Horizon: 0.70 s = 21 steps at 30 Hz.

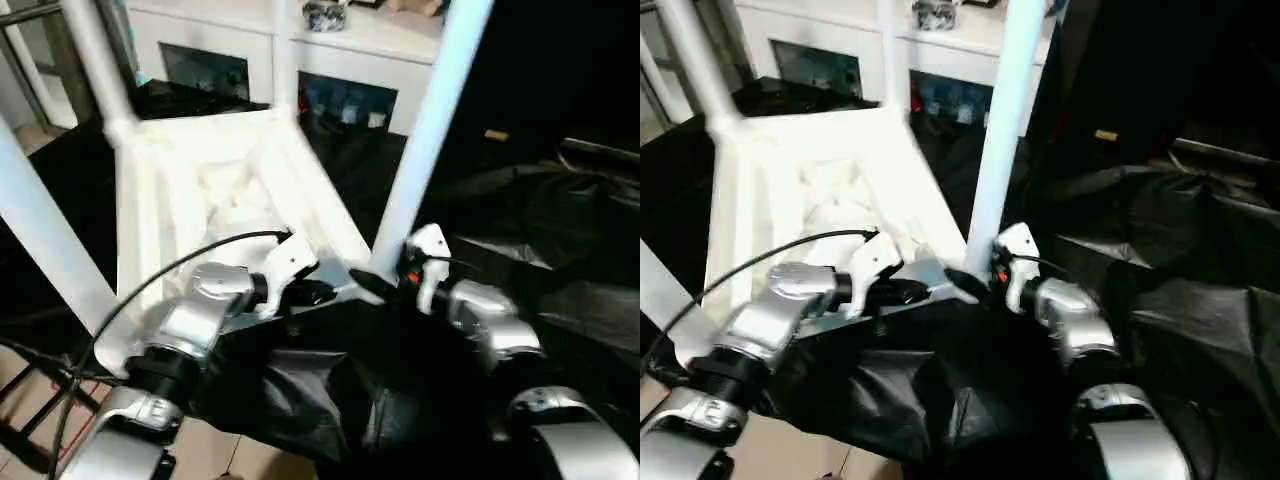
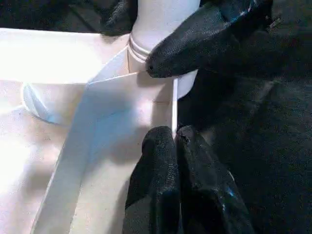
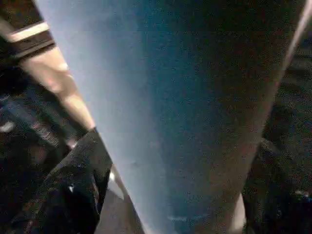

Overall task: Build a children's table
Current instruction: Rotate leg to tighten

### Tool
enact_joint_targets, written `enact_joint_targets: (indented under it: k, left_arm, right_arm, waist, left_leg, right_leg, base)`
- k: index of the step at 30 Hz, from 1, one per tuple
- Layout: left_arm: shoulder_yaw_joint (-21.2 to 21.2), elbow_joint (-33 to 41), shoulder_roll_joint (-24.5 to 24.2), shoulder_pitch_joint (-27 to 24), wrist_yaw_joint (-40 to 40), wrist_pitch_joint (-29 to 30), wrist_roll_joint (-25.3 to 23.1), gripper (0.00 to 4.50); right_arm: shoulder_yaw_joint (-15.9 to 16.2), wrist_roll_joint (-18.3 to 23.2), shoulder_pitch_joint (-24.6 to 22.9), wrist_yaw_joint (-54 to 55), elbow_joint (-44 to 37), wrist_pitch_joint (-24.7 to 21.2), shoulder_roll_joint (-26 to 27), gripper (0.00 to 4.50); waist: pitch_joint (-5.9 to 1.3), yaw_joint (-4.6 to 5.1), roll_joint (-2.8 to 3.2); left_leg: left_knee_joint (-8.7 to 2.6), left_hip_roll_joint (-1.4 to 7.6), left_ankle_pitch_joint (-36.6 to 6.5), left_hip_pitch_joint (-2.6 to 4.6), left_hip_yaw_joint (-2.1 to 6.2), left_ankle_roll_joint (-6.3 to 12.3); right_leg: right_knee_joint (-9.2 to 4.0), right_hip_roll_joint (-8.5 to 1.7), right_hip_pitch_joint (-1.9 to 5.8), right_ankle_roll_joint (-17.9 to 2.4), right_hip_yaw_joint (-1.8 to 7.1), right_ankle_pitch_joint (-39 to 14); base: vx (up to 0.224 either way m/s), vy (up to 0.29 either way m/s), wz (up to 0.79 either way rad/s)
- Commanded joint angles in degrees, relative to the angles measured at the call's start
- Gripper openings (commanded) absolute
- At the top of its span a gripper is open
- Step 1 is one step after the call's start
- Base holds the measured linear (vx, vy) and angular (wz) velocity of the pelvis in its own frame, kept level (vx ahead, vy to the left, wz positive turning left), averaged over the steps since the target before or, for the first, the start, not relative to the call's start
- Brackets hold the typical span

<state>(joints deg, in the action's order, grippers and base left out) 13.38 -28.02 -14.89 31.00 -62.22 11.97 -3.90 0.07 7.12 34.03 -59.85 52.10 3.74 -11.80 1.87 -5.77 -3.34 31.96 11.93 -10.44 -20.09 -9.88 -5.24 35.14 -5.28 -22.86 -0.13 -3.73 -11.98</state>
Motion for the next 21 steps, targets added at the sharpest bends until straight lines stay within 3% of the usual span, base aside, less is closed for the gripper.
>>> enact_joint_targets:
  k: [1, 4, 5, 10, 11, 21]
  left_arm:
    - [2.91, 0.76, 0.70, -0.81, -4.68, -1.96, 2.94, 0.00]
    - [3.36, 0.57, -1.05, -0.84, -7.17, -2.52, 2.80, 0.00]
    - [3.63, 0.41, -2.22, -0.81, -8.79, -2.83, 2.76, 0.00]
    - [3.61, 0.19, -3.84, -0.59, -11.31, -2.99, 2.83, 0.00]
    - [3.61, 0.19, -3.84, -0.59, -11.31, -2.99, 2.83, 0.00]
    - [3.31, -0.07, -4.47, -0.72, -11.41, -2.38, 3.03, 0.00]
  right_arm:
    - [5.14, -0.22, -0.38, -9.71, -1.37, -0.94, 0.33, 3.64]
    - [6.07, -0.28, -0.66, -14.16, -1.88, -1.46, -1.09, 3.64]
    - [6.52, -0.09, -0.94, -16.72, -2.40, -2.60, -1.60, 3.64]
    - [7.16, 0.36, -1.11, -19.83, -3.32, -4.68, -2.06, 3.32]
    - [7.16, 0.36, -1.11, -19.83, -3.32, -4.68, -2.06, 3.02]
    - [6.81, 0.10, -1.89, -19.00, -3.82, -5.02, -1.25, 2.69]
  waist:
    - [-2.65, -0.31, -0.14]
    - [-2.63, -0.67, -0.04]
    - [-2.60, -0.70, -0.29]
    - [-2.63, -1.02, -0.07]
    - [-2.63, -1.03, -0.10]
    - [-2.67, -1.10, -0.07]
  left_leg:
    - [-2.81, 1.42, -6.74, -0.14, -0.47, 6.71]
    - [-2.86, 1.64, -7.51, -0.04, -0.50, 5.82]
    - [-2.86, 1.63, -7.47, -0.04, -0.55, 5.81]
    - [-2.88, 1.70, -7.12, 0.21, -0.51, 4.81]
    - [-2.88, 1.68, -7.02, 0.22, -0.52, 4.80]
    - [-2.85, 1.62, -7.05, 0.17, -0.49, 4.03]
  right_leg:
    - [-3.36, -2.64, 3.14, -15.30, 2.16, -0.87]
    - [-3.25, -2.65, 3.03, -15.24, 2.15, -2.08]
    - [-3.28, -2.62, 3.00, -15.22, 2.17, -2.05]
    - [-3.04, -2.71, 2.90, -15.77, 2.19, -1.18]
    - [-3.00, -2.68, 2.89, -15.86, 2.18, -0.88]
    - [-2.91, -2.77, 2.98, -15.93, 2.18, -0.52]
  base:
    - [0.000, 0.000, 0.00]
    - [0.000, 0.000, 0.00]
    - [0.000, 0.000, 0.00]
    - [0.000, 0.000, 0.00]
    - [0.000, 0.000, 0.00]
    - [0.000, 0.000, 0.00]
